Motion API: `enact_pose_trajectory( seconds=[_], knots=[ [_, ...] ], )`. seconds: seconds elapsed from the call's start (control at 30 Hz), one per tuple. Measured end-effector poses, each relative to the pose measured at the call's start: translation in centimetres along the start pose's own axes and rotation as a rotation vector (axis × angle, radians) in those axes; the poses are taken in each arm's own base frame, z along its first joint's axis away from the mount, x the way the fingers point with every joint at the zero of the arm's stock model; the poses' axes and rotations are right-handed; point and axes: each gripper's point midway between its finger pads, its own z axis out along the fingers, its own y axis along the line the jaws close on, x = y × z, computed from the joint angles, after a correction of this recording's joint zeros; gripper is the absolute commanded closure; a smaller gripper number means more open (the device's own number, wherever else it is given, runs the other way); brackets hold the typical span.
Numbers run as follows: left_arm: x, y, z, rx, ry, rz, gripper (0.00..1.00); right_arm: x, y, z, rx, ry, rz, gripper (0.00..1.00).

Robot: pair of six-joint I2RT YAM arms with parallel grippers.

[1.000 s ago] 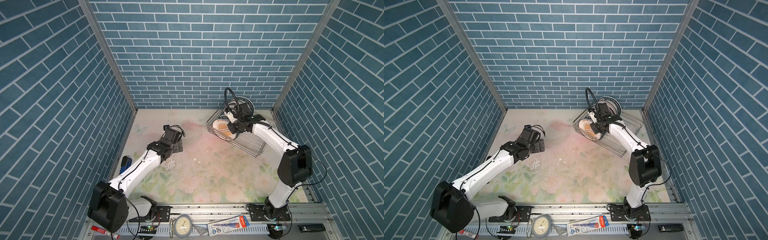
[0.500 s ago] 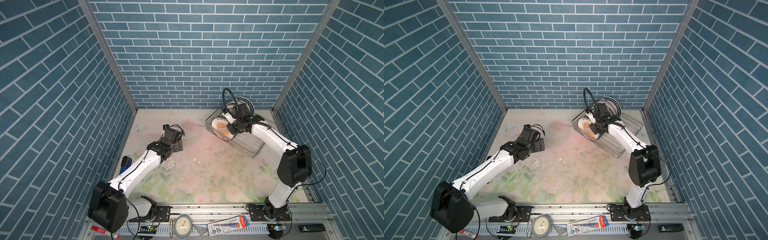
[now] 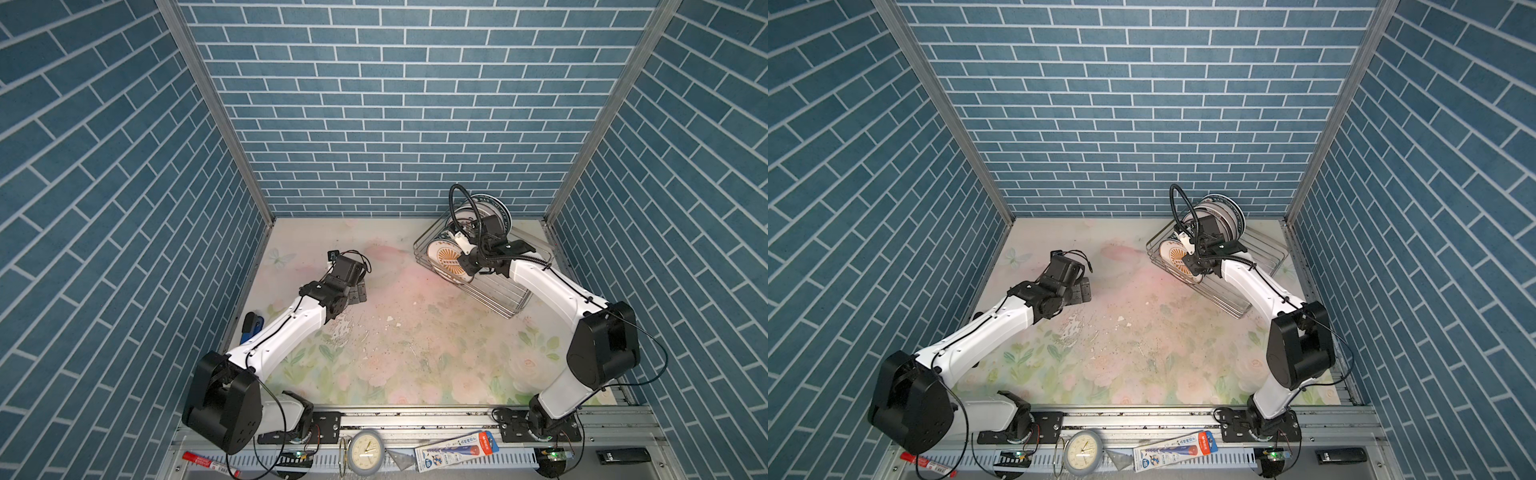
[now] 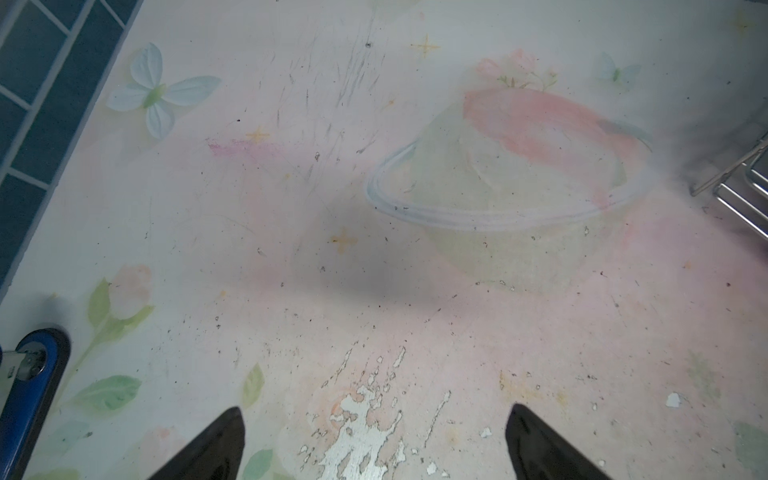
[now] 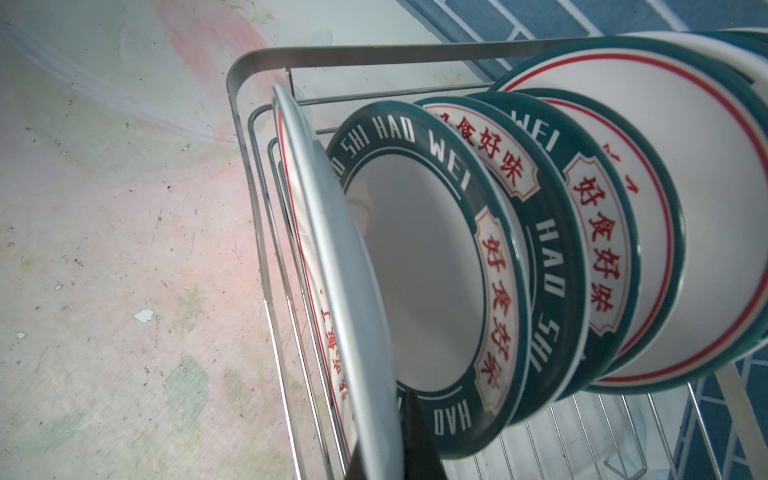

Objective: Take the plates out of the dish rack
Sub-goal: 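Grasp the outermost white plate's rim with the right gripper and lift it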

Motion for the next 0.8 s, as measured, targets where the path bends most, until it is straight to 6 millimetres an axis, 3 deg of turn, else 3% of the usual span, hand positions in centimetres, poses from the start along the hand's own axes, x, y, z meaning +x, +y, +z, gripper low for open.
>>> enact_pose_trajectory(
  seconds=[0.13,0.37,0.8],
  knots=[
    [0.4,0.0,0.4,-0.007,0.015,0.002,0.01,-0.4,-0.4,-1.1,0.022,-0.037,0.001,1.00],
    [0.3,0.0,0.4,-0.006,0.015,-0.004,0.01,-5.3,-3.7,-5.9,0.165,-0.259,0.038,1.00],
    [0.2,-0.7,-0.1,0.042,0.014,-0.013,0.01,-6.9,-4.6,-7.8,0.199,-0.348,0.074,1.00]
  ],
)
